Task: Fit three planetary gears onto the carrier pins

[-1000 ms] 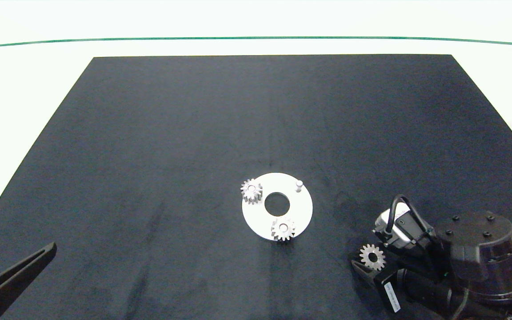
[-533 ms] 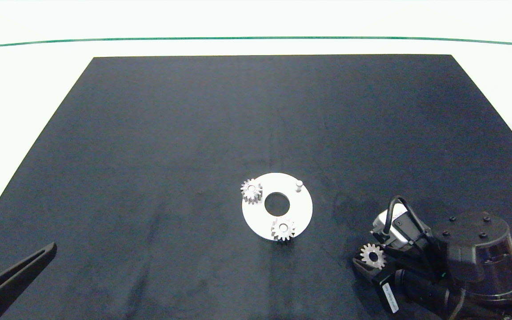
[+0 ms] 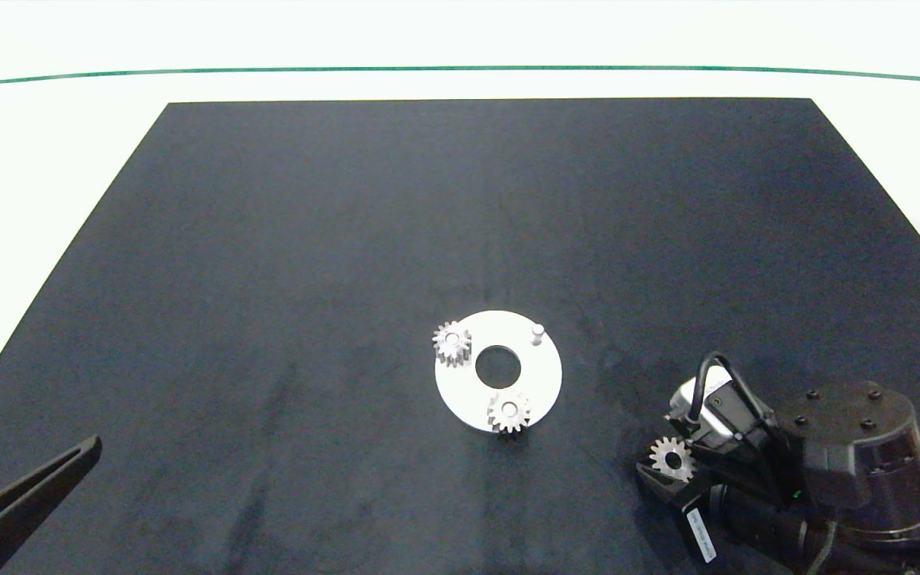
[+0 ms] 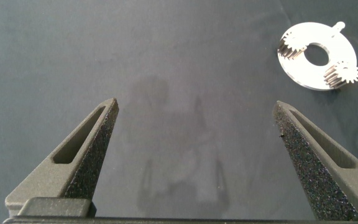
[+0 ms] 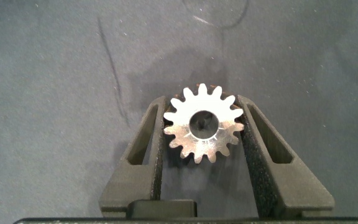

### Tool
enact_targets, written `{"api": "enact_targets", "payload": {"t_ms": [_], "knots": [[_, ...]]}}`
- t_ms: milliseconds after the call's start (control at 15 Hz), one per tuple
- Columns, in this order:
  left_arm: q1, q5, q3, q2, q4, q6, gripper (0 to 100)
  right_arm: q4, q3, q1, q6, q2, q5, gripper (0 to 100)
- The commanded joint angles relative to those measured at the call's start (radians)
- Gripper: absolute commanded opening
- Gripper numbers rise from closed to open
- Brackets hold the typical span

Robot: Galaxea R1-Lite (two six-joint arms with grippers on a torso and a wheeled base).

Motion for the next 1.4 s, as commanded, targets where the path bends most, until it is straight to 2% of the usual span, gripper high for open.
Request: {"api": "enact_targets", "payload": {"t_ms": [67,200,267,600,867,1067,1400], "knots": [[0.0,0.002,0.0,0.0,0.0,0.0,100,0.003,-0.008,0.002,-0.011,-0.036,-0.005,28],[0.0,0.002,0.002,0.0,0.001,0.0,100,0.03,-0.028,-0.003,-0.041,-0.073,-0.005,28],[0.0,0.002,0.002,0.0,0.007,0.0,100,0.067,-0.057,-0.01,-0.043,-0.09,-0.005,28],[-0.001,0.002,0.003,-0.017,0.029,0.0,100,0.343,-0.336,-0.066,-0.037,-0.122,0.023,28],[-0.001,0.002,0.002,-0.037,0.033,0.002,100,0.414,-0.509,-0.058,-0.031,-0.032,0.024,28],[-0.001,0.002,0.0,-0.047,0.043,0.002,100,0.461,-0.621,-0.058,-0.014,0.063,0.024,28],[-0.001,0.002,0.0,-0.049,0.043,0.0,100,0.466,-0.703,-0.037,-0.011,0.175,0.03,28]]}}
